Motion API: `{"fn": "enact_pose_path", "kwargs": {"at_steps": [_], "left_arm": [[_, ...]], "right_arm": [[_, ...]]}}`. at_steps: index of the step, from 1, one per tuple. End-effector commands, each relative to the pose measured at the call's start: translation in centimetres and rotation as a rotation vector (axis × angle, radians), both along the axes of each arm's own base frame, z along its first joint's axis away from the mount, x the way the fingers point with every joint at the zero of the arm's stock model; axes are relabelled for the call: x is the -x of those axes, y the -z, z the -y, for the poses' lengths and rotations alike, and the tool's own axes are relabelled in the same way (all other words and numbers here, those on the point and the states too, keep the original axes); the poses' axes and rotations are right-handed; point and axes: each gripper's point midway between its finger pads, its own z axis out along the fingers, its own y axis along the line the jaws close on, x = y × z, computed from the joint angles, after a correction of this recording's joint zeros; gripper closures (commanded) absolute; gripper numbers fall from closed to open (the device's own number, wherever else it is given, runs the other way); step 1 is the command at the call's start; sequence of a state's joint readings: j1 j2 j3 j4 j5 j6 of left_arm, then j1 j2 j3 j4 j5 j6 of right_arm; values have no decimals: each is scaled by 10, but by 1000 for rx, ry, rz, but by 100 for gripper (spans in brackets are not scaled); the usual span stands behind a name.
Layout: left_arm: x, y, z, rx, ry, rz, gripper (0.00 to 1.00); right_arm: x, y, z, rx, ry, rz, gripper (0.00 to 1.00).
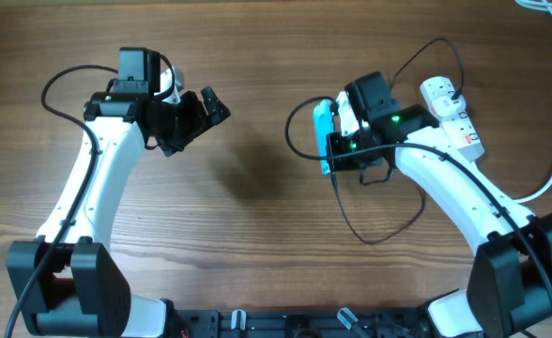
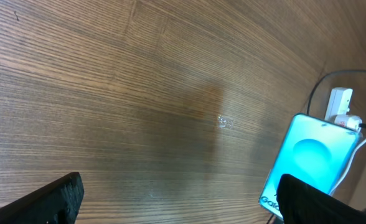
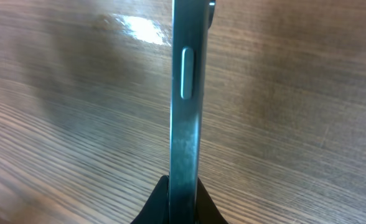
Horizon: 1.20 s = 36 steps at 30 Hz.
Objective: Plug charger to phone and switch on socket
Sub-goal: 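Lower the phone flat onto the table centre and open the right gripper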
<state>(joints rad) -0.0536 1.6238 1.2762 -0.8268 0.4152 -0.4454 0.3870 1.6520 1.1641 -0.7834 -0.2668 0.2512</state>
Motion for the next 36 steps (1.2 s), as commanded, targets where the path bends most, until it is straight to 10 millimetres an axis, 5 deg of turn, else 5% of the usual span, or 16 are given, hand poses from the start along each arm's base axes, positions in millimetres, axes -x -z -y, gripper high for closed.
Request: {"fn": "enact_pose_path", "kwargs": {"at_steps": [1,15,29,36], "left_arm": [[0,-1,-1,-22,16,15,0],[0,-1,-1,-22,16,15,0],[0,-1,-1,-22,16,15,0],[0,-1,-1,-22,16,15,0]], "right_arm": [[0,10,3,9,-10,21,96],[8,50,12,31,5,51,96],[6,50,11,26,5,62,96],[7,50,11,27,5,59,84]]}}
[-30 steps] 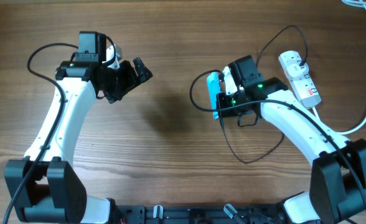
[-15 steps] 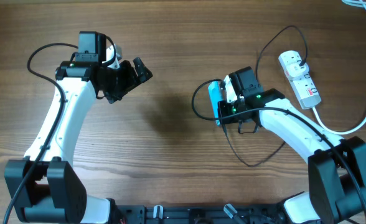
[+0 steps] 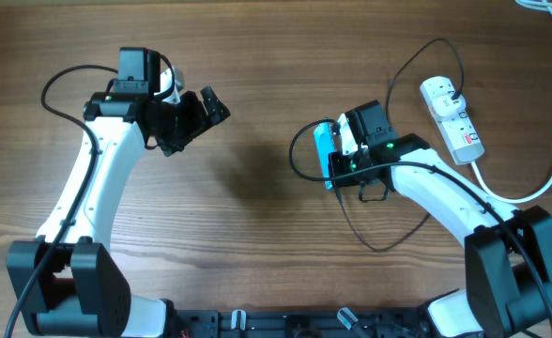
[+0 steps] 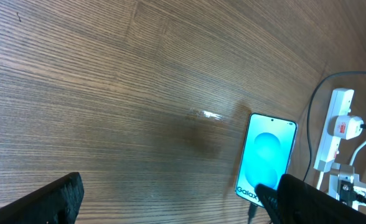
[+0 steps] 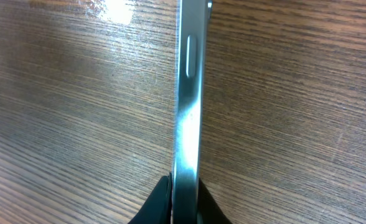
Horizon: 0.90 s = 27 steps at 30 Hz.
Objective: Plug charger to phone and switch on socket
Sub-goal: 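Lower the phone flat onto the table centre and open the right gripper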
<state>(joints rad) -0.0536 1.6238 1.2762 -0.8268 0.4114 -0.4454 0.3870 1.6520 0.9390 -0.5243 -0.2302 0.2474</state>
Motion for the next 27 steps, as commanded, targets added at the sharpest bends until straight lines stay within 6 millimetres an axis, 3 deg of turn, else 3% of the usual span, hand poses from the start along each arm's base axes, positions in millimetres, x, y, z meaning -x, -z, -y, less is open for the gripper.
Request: {"fn": "enact_pose_path", "kwargs": {"at_steps": [1,9,11,14,19,23,27], "left_arm": [[0,-1,-1,-19,18,15,0],[0,-1,-1,-19,18,15,0],[0,-1,-1,-19,18,15,0],[0,-1,-1,-19,18,15,0],[0,-1,-1,-19,18,15,0],[0,-1,-1,-19,18,15,0],[0,-1,-1,-19,18,15,0]], "right_arm": [[-2,-2,1,6,-4,16,82],[-16,-8,-4,-18,-3,74,87],[-16,-8,-4,-18,-3,77,94],[-13,-6,-3,-12,-3,61,96],[-10,11,2,-37,55,73,96],[-13,21,19,-45,103,78,96],[-6,32,23,-140,119,70,96]]}}
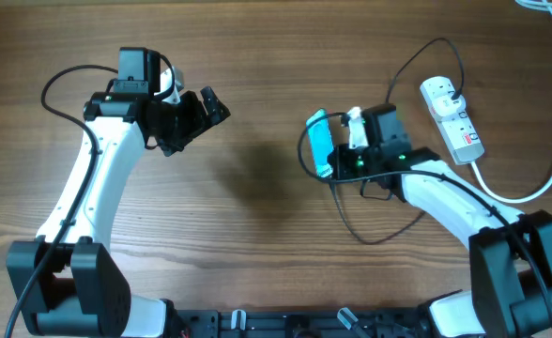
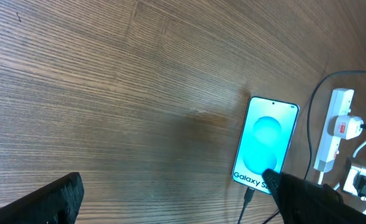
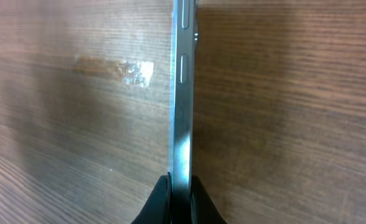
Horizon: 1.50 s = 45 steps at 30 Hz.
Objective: Plug charger to phone and switch on socket
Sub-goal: 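Lower the phone flat onto the table centre and open the right gripper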
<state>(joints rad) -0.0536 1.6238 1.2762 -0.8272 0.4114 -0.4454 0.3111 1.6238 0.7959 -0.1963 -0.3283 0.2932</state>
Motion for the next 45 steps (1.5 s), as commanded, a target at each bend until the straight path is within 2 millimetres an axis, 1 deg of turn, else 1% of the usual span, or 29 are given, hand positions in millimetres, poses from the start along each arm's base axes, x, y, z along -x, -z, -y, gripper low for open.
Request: {"fn": "enact_pose_path", "kwargs": {"at_steps": [1,5,7,8,10,12,14,17,19,22,24,30,32,38,41,43,45], "left_arm": [[0,-1,-1,-19,18,15,0],[0,-1,-1,-19,18,15,0],[0,-1,-1,-19,18,15,0],[0,-1,-1,-19,18,15,0],[0,-1,-1,-19,18,15,0],[0,-1,-1,-19,18,15,0],[0,-1,-1,-19,18,15,0],[0,-1,-1,-19,18,15,0],[0,-1,-1,-19,18,15,0],[0,-1,-1,-19,18,15,0],[0,-1,-1,-19,18,15,0],[0,-1,-1,-19,18,15,0],[0,-1,-1,-19,18,15,0],[0,-1,-1,-19,18,15,0],[0,-1,-1,-19,18,15,0],[0,-1,-1,-19,18,15,0],[0,-1,-1,-19,18,15,0]], "right_arm": [[24,35,22,1,39,-81,96],[29,43,24,-29,66,-82,96],[30,47,29,-9,90,-83,96],[31,52,36,13,138,-97,96],[32,61,42,30,188,-107,96],[36,79,44,25,225,-136,96],[35,92,41,14,217,-147,96],[36,106,30,-41,180,-165,96],[36,111,29,-42,178,-167,96],[34,111,29,-45,178,-159,95],[35,111,29,-42,178,-162,92],[41,116,34,-18,189,-189,92],[43,116,34,-14,189,-197,87],[43,117,34,-13,190,-201,86],[43,117,34,-12,190,-200,78],[43,117,35,-10,192,-199,75],[43,117,36,-4,198,-199,75]]}}
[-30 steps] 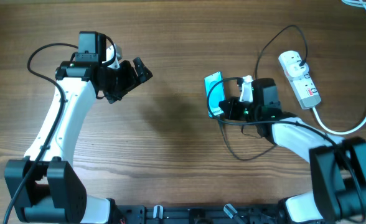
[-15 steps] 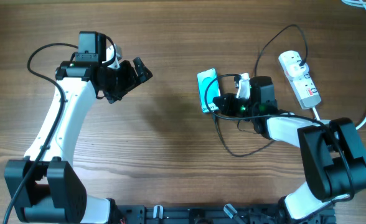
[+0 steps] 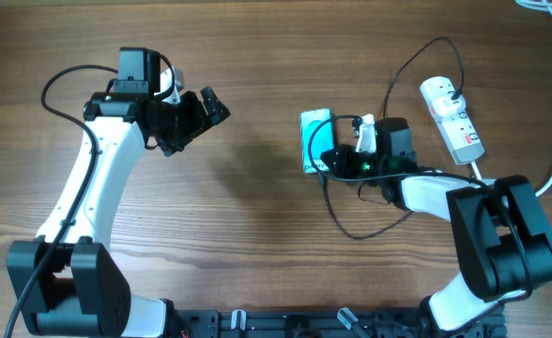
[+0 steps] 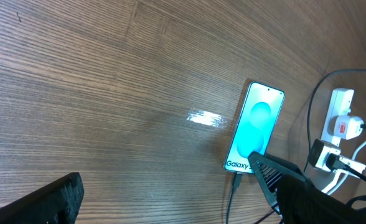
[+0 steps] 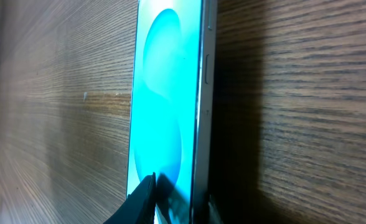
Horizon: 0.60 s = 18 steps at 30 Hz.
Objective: Plug charger to phone and switch on socket
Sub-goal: 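Lower the phone flat onto the table centre and open the right gripper, then move the right gripper to the white power strip's switch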
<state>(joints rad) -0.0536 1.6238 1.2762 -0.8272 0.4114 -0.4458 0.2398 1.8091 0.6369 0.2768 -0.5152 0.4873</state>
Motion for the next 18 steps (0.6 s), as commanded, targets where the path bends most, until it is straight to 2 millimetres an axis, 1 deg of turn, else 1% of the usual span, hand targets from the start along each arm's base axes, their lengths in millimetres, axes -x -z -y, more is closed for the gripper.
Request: {"fn": "enact_pose_path", "kwargs": {"at_steps": [1,4,5,6,7,8,9,10,12,13,15,18], "left_arm": [[0,-1,-1,-19,18,15,0],[0,-1,-1,-19,18,15,0],[0,-1,-1,-19,18,15,0],[0,-1,-1,-19,18,15,0],[0,-1,-1,-19,18,15,0],[0,-1,-1,-19,18,15,0],[0,-1,-1,-19,18,15,0],[0,-1,-1,-19,18,15,0],[0,-1,-1,-19,18,15,0],[0,-1,-1,-19,18,15,0],[0,-1,-1,-19,18,15,0],[0,-1,-1,-19,18,15,0]], "right_arm": [[52,76,43,247,64,-201,75],[53,76,43,248,64,-205,74],[52,76,42,247,64,-202,71],[50,74,42,245,64,-197,64],[49,72,42,246,65,-200,59],[48,70,41,247,64,-203,57],[45,65,41,250,65,-202,53],[41,60,43,265,74,-198,52],[34,51,51,313,101,-190,49],[27,42,58,357,124,-181,46],[20,30,64,413,122,-172,46],[9,7,62,439,78,-166,45]]}}
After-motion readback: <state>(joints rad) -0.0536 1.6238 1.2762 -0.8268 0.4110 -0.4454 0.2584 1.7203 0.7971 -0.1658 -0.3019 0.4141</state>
